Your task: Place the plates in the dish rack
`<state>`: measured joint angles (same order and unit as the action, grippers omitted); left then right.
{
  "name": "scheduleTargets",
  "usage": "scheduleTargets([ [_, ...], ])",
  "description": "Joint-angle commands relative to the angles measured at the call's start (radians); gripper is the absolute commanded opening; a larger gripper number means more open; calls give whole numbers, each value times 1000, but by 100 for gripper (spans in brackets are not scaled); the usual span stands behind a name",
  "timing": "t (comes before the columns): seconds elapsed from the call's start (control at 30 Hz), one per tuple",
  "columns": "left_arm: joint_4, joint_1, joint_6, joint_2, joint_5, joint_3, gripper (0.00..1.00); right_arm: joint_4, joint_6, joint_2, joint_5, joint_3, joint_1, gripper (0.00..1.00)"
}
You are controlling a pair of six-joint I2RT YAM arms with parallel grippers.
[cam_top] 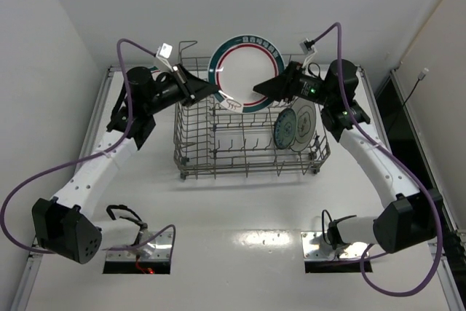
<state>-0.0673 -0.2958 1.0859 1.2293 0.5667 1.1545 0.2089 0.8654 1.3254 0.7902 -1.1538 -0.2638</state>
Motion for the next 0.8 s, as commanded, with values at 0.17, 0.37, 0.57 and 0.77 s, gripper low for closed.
scheduleTargets([
  [0.17,93,20,-145,16,-7,98,6,-80,-58,-64,-106,-13,55,0],
  [0.37,559,205,-431,72,-148,229,69,-616,-313,-66,-622,-199,14,0],
  [0.57,649,417,-508,82,-160,130,75,-860,-370,18,-1026,-273,-79,0],
  [0.77,597,566,-497,91,-90,18,78,-953,-416,161,-1243,-323,-178,0],
])
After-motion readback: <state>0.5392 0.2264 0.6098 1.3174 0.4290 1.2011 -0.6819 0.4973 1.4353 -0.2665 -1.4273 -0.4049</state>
